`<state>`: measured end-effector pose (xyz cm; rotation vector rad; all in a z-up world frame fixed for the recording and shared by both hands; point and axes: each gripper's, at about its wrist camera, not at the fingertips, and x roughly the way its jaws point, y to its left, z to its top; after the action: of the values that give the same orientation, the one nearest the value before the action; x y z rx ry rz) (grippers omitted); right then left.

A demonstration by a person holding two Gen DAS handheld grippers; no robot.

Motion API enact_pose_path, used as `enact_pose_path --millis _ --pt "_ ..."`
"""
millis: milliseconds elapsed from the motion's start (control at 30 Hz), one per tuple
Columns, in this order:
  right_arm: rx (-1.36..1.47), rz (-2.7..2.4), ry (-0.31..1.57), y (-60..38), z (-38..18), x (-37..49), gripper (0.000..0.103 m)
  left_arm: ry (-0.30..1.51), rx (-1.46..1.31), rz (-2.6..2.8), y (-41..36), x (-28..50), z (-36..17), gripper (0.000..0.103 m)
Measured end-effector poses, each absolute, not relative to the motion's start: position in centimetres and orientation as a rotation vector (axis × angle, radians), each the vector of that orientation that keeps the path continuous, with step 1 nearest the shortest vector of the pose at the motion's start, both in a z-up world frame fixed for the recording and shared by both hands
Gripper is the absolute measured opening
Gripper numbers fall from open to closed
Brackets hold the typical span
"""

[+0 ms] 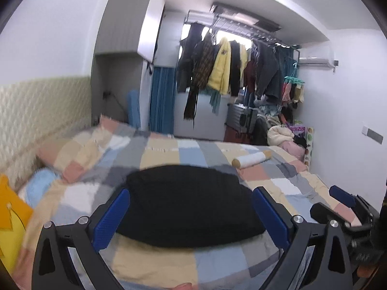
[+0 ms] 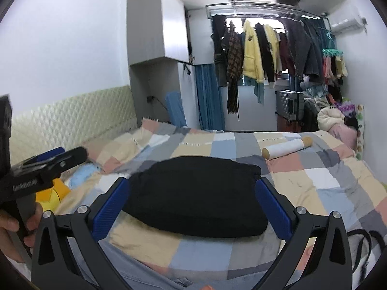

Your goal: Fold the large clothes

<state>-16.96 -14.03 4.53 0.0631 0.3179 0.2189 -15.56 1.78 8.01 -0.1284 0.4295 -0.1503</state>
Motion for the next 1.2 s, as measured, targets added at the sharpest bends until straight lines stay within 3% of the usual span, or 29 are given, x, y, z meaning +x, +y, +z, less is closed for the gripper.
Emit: enact_pose_path --millis 433,1200 --pt "0.078 0.169 0.411 -14.7 0.4 -15.1 0.103 0.574 -0.114 -0.059 1.1 -12.6 2.4 0.102" --pt "0.124 0.147 0.492 -15.8 -1.6 -13.5 0.103 0.593 -0.076 -0.076 -0.2 -12.1 1.9 0.102"
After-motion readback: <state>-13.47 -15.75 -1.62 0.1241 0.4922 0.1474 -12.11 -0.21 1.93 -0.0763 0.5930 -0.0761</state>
